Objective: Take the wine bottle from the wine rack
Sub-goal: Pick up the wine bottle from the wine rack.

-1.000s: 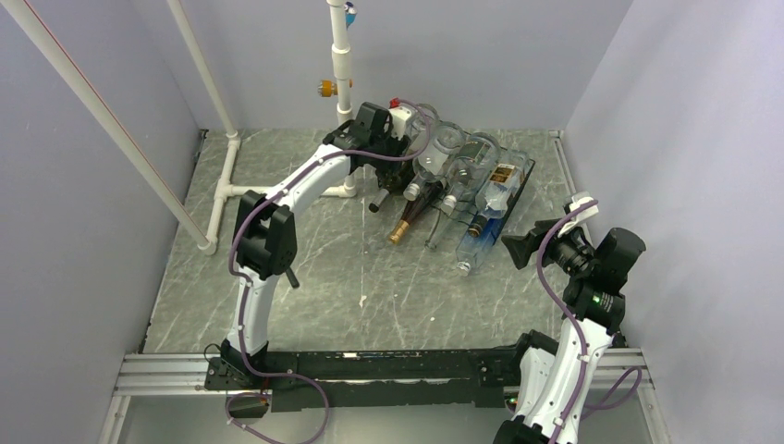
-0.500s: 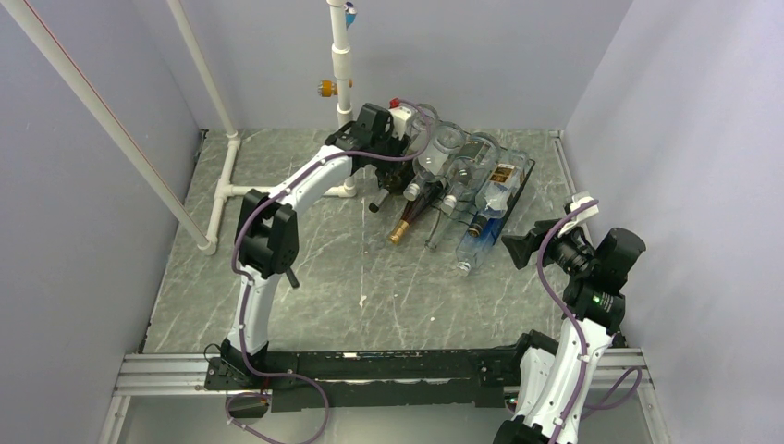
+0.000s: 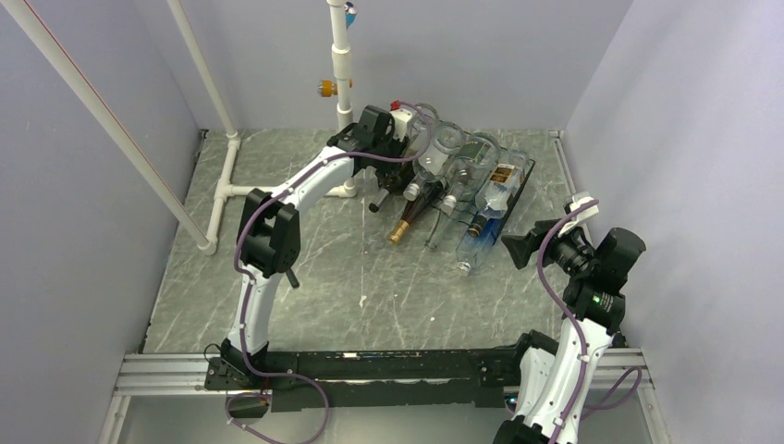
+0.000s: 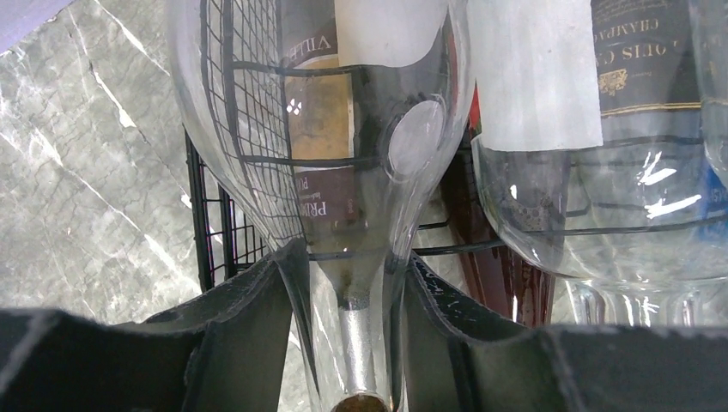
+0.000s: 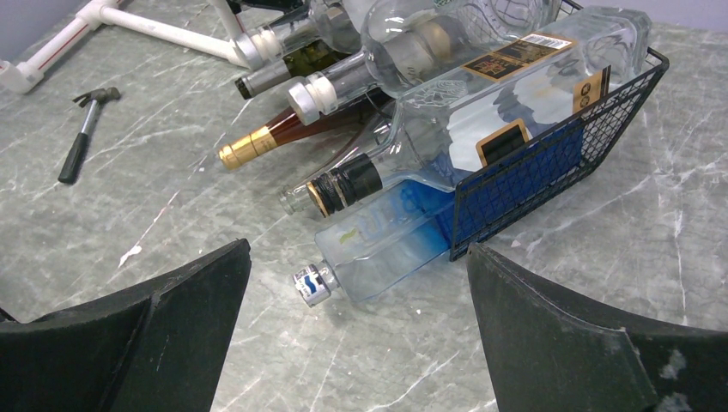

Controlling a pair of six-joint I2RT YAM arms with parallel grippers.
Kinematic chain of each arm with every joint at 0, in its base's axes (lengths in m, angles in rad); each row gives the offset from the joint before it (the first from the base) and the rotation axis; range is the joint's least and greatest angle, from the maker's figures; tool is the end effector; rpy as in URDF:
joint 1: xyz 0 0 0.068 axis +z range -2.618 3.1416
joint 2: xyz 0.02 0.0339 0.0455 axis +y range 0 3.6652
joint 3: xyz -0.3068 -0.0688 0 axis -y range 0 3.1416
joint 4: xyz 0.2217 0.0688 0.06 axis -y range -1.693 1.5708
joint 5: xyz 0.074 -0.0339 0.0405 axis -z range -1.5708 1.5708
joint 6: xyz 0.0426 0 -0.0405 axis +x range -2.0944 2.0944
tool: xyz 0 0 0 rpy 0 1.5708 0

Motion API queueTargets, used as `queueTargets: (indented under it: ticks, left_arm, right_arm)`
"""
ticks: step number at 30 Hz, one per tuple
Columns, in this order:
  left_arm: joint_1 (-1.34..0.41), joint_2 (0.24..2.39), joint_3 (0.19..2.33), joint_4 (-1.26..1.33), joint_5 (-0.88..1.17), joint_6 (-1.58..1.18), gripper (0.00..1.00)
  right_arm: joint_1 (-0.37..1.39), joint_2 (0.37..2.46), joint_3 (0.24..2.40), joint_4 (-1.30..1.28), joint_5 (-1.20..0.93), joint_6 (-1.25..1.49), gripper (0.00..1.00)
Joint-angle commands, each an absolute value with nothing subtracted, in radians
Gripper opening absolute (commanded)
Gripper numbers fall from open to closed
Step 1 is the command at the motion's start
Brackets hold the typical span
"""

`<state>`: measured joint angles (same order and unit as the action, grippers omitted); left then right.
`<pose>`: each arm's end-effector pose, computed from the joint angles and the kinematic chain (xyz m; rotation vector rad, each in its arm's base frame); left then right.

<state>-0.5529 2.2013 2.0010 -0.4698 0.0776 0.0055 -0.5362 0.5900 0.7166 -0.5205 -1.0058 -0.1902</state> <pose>0.4420 -0.2766 0.3037 0.6654 2.1665 -0.3808 0.0758 -0.0032 0.3345 -0.3205 1.7733 0.4688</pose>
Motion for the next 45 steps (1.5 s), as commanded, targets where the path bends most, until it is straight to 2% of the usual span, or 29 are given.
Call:
queueTargets:
  ticks: [1, 5, 6, 12, 45]
  left_arm:
    - [-0.551, 2.211, 2.004, -0.432, 0.059, 0.006, 0.32]
    - [-0.551, 2.183, 1.993, -0.42, 0.046, -0.03, 0.09]
    - [-0.551, 2.168, 1.982, -0.408, 0.036, -0.04, 0.0]
    - [-0.55, 2.047, 1.862, -0.267, 0.003, -0.089, 0.0]
    - [-0.541, 1.896, 1.798, -0.052, -0.054, -0.149, 0.0]
  right_arm:
    - [-0.541, 0.592, 0.713, -0.476, -1.034, -0.189, 0.99]
    - [-0.542, 0.592, 0.714, -0.476, -1.033, -0.189, 0.99]
    - [-0.542, 0.592, 0.713, -0.476, -1.033, -0.189, 0.99]
    - [-0.542, 0.594, 0.713, -0.477, -1.033, -0.187, 0.99]
    - [-0.542, 0.603, 0.714, -0.48, -1.029, -0.192, 0.99]
